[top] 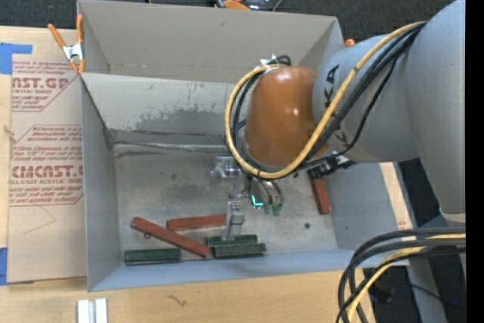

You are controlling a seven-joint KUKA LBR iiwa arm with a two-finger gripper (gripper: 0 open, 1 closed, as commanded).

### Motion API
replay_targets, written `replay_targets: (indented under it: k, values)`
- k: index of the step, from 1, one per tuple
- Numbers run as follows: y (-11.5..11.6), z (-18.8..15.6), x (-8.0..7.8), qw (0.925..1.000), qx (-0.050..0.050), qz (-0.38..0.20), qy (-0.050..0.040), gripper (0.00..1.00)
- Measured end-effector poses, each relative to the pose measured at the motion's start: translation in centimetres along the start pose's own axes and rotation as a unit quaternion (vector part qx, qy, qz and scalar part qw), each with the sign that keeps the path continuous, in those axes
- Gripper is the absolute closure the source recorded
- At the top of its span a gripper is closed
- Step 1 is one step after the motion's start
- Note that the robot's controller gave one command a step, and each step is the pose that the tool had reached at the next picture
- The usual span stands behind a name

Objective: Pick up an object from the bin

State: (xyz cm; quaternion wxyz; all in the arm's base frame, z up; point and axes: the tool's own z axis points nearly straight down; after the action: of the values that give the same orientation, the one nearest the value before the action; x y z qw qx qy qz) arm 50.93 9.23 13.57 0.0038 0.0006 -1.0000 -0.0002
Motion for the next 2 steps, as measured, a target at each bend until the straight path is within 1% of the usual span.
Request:
replay_targets:
  k: [1,2]
  values:
    - [1.10,6.97,1.23,0.9999,0.000,-0.012,0.0001,0.00]
    - [1.04,6.29,0.91,0.9999,0.000,-0.011,-0.0027,1.00]
